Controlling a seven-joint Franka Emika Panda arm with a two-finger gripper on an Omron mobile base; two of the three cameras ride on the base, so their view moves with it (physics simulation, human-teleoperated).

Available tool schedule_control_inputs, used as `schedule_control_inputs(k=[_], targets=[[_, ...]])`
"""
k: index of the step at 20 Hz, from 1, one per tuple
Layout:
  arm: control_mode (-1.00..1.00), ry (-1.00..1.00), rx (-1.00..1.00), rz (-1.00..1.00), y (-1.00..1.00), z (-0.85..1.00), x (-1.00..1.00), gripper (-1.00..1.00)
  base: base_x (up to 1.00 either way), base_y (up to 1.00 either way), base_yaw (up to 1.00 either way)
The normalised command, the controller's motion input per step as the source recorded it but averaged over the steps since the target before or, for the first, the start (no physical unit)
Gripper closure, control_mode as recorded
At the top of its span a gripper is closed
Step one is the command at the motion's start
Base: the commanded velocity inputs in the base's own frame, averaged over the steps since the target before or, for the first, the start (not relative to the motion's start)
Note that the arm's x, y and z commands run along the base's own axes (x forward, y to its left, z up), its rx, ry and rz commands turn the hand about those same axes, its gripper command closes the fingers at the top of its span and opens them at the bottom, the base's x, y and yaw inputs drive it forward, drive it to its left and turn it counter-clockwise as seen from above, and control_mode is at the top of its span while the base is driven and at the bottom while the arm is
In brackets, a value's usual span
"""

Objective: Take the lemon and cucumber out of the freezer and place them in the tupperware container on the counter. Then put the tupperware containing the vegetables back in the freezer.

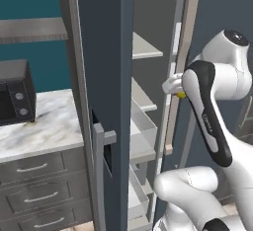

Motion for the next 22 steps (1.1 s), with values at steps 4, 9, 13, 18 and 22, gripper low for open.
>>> schedule_control_inputs(k=[4, 9, 13, 18, 22], targets=[[-1.0, 0.13, -0.15, 0.0, -0.17, -0.44, -0.01, 1.0, 0.0, 0.0, 0.0], [1.0, 0.03, -0.04, -0.01, -0.03, -0.12, -0.22, 1.0, -0.31, -0.05, -0.02], [1.0, 0.0, 0.0, 0.0, 0.0, 0.0, 0.0, 1.0, -1.0, -0.15, -0.07], [1.0, 0.0, 0.0, 0.0, 0.0, 0.0, 0.0, 1.0, -1.0, 0.01, -0.11], [1.0, 0.0, 0.0, 0.0, 0.0, 0.0, 0.0, 1.0, -1.0, 0.61, -0.05]])
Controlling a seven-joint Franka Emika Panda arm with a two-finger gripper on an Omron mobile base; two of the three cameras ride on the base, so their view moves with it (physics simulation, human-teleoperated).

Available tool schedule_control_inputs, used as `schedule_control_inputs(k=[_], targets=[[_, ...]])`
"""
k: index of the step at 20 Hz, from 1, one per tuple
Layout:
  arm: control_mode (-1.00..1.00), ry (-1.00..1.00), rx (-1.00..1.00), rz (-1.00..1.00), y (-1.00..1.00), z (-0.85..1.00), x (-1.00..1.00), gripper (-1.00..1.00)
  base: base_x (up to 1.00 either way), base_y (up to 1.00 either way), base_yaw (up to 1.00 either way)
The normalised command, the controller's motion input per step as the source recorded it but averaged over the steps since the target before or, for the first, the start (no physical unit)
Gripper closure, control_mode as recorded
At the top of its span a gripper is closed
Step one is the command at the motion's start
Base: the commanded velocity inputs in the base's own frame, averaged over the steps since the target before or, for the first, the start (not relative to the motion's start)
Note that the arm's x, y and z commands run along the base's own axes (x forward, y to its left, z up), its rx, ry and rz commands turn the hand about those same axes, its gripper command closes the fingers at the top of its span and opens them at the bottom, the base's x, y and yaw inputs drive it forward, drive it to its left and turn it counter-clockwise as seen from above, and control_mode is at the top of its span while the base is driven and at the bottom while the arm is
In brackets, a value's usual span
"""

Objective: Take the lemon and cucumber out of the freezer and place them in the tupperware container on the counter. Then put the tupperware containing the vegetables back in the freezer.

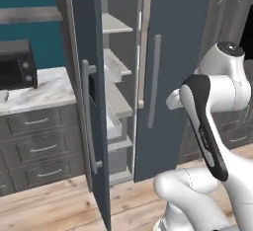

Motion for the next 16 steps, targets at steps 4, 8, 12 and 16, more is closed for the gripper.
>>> schedule_control_inputs(k=[4, 8, 12, 16], targets=[[1.0, 0.0, 0.0, 0.0, 0.0, 0.0, 0.0, 1.0, -0.78, 1.0, -0.04], [1.0, 0.0, 0.0, 0.0, 0.0, 0.0, 0.0, 1.0, -0.34, 1.0, -0.03], [1.0, 0.0, 0.0, 0.0, 0.0, 0.0, 0.0, 1.0, -0.04, 1.0, -0.01], [1.0, 0.0, 0.0, 0.0, 0.0, 0.0, 0.0, 1.0, 0.16, 1.0, -0.01]])
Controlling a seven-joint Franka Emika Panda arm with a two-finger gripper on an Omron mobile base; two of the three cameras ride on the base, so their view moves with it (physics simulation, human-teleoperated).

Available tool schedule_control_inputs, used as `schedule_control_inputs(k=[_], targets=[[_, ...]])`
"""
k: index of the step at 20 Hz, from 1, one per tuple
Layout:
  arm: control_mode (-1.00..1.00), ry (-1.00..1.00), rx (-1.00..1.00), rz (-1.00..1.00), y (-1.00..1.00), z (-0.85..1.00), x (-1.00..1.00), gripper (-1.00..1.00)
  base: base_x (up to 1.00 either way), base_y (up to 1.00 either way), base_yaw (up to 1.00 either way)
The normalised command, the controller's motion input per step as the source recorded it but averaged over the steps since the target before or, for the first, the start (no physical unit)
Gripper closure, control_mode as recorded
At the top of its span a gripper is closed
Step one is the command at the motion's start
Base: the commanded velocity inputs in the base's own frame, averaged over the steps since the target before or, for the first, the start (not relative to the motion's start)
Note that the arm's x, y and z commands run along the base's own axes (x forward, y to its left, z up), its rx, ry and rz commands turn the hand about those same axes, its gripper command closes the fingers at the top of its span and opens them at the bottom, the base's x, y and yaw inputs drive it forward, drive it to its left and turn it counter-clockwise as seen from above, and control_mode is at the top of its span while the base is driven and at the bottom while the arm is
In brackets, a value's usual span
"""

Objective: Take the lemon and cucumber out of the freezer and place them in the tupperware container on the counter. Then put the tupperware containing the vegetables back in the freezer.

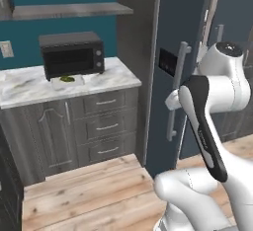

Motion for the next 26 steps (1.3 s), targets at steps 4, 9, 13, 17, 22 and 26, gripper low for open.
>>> schedule_control_inputs(k=[4, 9, 13, 17, 22, 26], targets=[[1.0, 0.0, 0.0, 0.0, 0.0, 0.0, 0.0, 1.0, 0.74, 1.0, 0.0], [1.0, 0.0, 0.0, 0.0, 0.0, 0.0, 0.0, 1.0, 1.0, 0.7, 0.06], [1.0, 0.0, 0.0, 0.0, 0.0, 0.0, 0.0, 1.0, 1.0, 0.31, 0.15], [1.0, 0.0, 0.0, 0.0, 0.0, 0.0, 0.0, 1.0, 1.0, 0.11, 0.2], [1.0, 0.0, 0.0, 0.0, 0.0, 0.0, 0.0, 1.0, 0.85, 0.21, 0.21], [-1.0, 0.09, 0.0, 0.11, 0.13, -0.19, 0.28, 1.0, 0.31, 0.17, 0.12]])
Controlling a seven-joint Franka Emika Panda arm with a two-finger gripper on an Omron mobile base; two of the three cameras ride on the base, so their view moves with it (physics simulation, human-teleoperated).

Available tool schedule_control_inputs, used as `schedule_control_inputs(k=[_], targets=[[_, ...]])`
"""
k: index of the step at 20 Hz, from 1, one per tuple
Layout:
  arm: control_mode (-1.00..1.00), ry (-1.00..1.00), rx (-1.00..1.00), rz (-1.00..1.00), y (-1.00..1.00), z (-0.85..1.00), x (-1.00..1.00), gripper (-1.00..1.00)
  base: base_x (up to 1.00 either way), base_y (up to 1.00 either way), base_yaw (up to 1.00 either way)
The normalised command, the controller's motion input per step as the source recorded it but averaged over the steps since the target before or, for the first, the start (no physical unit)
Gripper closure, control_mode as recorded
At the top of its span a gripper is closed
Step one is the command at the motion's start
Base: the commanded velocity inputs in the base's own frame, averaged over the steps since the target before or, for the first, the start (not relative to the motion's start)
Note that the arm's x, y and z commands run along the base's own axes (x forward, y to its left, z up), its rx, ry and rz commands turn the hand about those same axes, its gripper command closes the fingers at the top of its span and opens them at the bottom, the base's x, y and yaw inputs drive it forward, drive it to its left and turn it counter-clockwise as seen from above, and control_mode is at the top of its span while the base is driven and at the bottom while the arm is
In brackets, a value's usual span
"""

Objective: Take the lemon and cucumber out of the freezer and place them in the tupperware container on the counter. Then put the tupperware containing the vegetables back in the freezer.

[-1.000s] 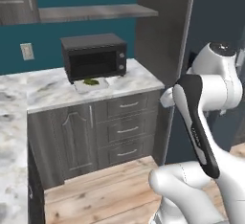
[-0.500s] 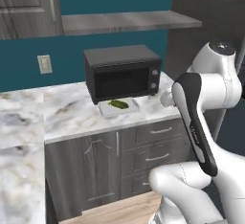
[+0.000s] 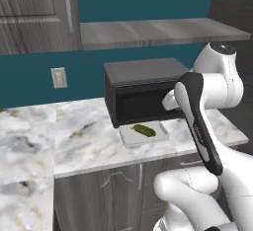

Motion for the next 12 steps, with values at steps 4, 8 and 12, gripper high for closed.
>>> schedule_control_inputs(k=[4, 8, 12], targets=[[-1.0, 0.13, 0.0, 0.11, 0.13, -0.73, 0.43, 1.0, 0.0, 0.0, 0.0], [-1.0, 0.12, 0.0, 0.01, 0.4, -0.98, 0.72, 1.0, 0.0, 0.0, 0.0], [-1.0, 0.06, 0.0, 0.0, 0.64, -0.89, 0.76, 1.0, 0.0, 0.0, 0.0]])
